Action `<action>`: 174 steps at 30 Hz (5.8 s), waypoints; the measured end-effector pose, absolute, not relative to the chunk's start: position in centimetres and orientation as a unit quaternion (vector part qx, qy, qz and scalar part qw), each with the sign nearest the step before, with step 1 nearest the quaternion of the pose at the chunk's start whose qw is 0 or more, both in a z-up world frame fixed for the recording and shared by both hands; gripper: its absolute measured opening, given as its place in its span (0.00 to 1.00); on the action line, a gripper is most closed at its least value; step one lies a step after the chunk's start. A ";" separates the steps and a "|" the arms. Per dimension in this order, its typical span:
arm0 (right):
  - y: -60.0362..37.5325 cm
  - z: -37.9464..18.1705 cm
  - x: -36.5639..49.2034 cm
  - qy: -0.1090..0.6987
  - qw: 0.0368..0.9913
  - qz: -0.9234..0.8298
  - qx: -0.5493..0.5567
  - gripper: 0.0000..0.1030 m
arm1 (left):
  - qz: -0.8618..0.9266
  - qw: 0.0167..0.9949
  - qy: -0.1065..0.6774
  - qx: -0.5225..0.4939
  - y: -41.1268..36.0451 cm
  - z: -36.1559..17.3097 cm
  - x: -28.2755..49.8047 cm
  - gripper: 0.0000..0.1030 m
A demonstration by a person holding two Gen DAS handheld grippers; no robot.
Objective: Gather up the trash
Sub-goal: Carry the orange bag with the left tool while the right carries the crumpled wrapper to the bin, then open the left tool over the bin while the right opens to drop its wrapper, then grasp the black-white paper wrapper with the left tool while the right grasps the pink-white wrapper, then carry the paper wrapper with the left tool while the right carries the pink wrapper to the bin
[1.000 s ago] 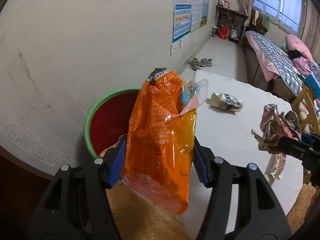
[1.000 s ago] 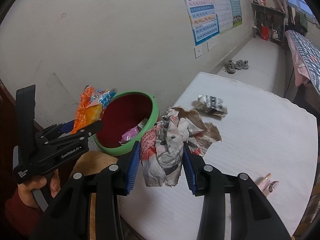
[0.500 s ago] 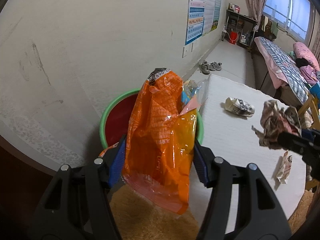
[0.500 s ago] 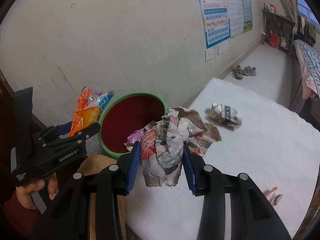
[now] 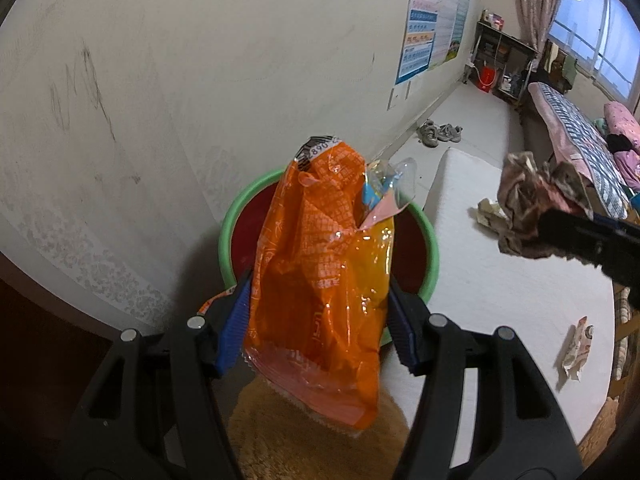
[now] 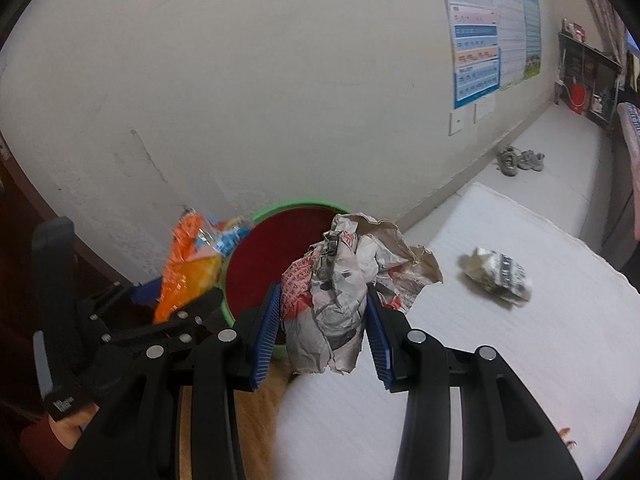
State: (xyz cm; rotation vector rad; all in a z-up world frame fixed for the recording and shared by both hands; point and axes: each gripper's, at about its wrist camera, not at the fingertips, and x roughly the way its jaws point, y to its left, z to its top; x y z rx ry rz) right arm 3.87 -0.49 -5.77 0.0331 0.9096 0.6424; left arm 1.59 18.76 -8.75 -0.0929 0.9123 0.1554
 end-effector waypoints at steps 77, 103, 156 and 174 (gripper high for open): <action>-24.9 -17.9 -5.1 0.510 0.835 0.037 0.203 0.27 | -0.133 0.839 0.528 -0.014 -4.5 -15.9 16.4 0.39; -17.9 -11.9 -5.0 0.470 0.866 0.101 0.138 0.27 | -0.060 0.883 0.465 -0.011 5.2 -11.0 3.0 0.39; -5.5 -6.0 0.4 0.413 0.881 0.231 0.012 0.27 | 0.072 0.897 0.432 -0.059 16.9 -9.5 2.6 0.39; -1.4 -5.5 1.7 0.404 0.875 0.265 -0.018 0.27 | 0.078 0.886 0.454 -0.058 17.4 -10.8 4.3 0.39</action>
